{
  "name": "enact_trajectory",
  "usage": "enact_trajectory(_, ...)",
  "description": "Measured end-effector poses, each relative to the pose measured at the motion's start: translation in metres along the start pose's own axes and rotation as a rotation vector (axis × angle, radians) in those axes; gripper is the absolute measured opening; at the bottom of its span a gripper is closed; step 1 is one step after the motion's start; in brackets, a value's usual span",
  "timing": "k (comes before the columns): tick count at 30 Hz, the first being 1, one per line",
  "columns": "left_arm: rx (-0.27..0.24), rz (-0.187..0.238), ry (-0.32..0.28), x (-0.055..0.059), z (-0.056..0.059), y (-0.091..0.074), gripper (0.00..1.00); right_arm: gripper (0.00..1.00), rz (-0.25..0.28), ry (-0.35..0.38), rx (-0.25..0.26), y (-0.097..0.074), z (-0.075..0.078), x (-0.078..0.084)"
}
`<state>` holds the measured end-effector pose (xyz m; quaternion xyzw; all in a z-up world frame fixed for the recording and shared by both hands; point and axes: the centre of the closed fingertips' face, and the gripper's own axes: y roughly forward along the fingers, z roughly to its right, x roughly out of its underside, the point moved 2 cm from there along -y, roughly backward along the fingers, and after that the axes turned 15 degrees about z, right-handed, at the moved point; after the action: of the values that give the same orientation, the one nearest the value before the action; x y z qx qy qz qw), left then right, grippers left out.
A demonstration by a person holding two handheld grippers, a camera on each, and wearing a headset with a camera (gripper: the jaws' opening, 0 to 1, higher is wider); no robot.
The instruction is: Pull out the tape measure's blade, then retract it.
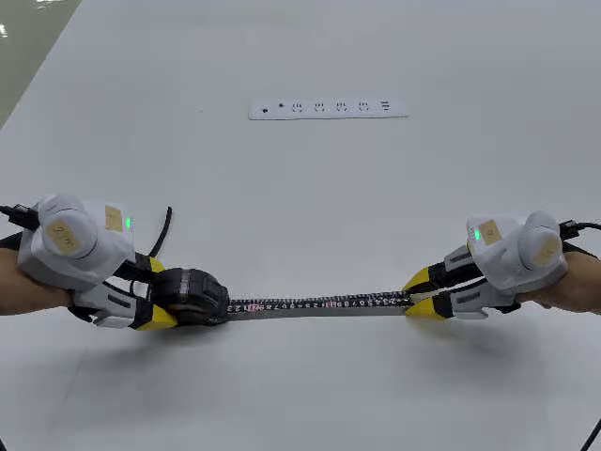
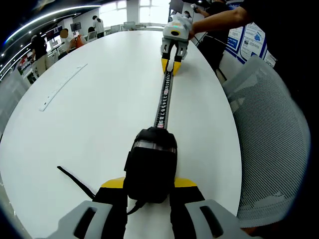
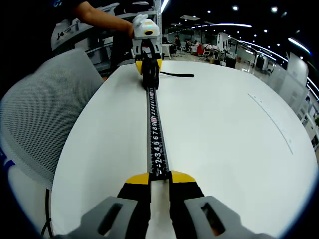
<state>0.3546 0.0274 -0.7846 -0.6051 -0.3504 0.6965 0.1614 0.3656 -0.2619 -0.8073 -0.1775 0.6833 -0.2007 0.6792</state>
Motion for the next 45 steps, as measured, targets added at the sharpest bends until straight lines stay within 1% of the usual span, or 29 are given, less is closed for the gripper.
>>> enact_trajectory(4,0.003,-0.004,0.006,0.000,0.000,0.000,0.30,0.12,-0.011,-0.003,0.000,0.000,0.000,0.001)
enact_trajectory(6,0.007,-0.009,0.010,0.000,0.000,0.000,0.30,0.13,-0.017,-0.011,0.000,0.000,0.000,0.001)
enact_trajectory(7,0.010,-0.013,0.012,0.000,0.000,0.000,0.30,0.13,-0.032,-0.016,0.005,0.000,0.000,0.002)
enact_trajectory(8,0.012,-0.014,0.014,-0.001,0.000,0.000,0.30,0.13,-0.026,-0.017,0.000,0.000,0.000,0.002)
enact_trajectory(9,0.015,-0.018,0.017,-0.001,0.000,0.000,0.30,0.13,-0.036,-0.032,-0.001,-0.001,0.000,0.002)
enact_trajectory(11,0.020,-0.024,0.024,-0.001,0.000,0.000,0.31,0.14,-0.040,-0.035,0.001,-0.001,0.000,0.002)
enact_trajectory(14,0.023,-0.028,0.029,-0.001,0.000,0.000,0.31,0.16,-0.038,-0.037,-0.002,0.000,0.000,0.003)
enact_trajectory(19,0.023,-0.028,0.032,-0.001,0.000,0.000,0.31,0.18,-0.037,-0.035,0.007,0.000,0.002,0.004)
enact_trajectory(23,0.018,-0.014,0.021,-0.001,0.001,-0.003,0.34,0.20,-0.041,-0.032,0.020,-0.003,0.003,0.004)
enact_trajectory(27,0.002,-0.008,0.012,0.001,-0.001,-0.007,0.35,0.22,-0.046,-0.025,0.036,-0.009,0.003,0.006)
enact_trajectory(32,-0.009,0.002,-0.003,0.001,0.002,-0.010,0.39,0.26,-0.048,-0.020,0.057,-0.012,0.004,0.006)
enact_trajectory(34,-0.013,0.007,-0.007,0.002,0.001,-0.011,0.40,0.27,-0.050,-0.019,0.061,-0.015,0.005,0.007)
enact_trajectory(40,-0.029,0.022,-0.022,0.004,0.003,-0.017,0.45,0.29,-0.055,-0.013,0.080,-0.021,0.007,0.009)
enact_trajectory(42,-0.033,0.025,-0.029,0.006,0.004,-0.018,0.46,0.32,-0.055,-0.009,0.089,-0.022,0.007,0.008)
enact_trajectory(45,-0.047,0.035,-0.040,0.007,0.004,-0.021,0.50,0.35,-0.053,-0.001,0.099,-0.025,0.008,0.008)
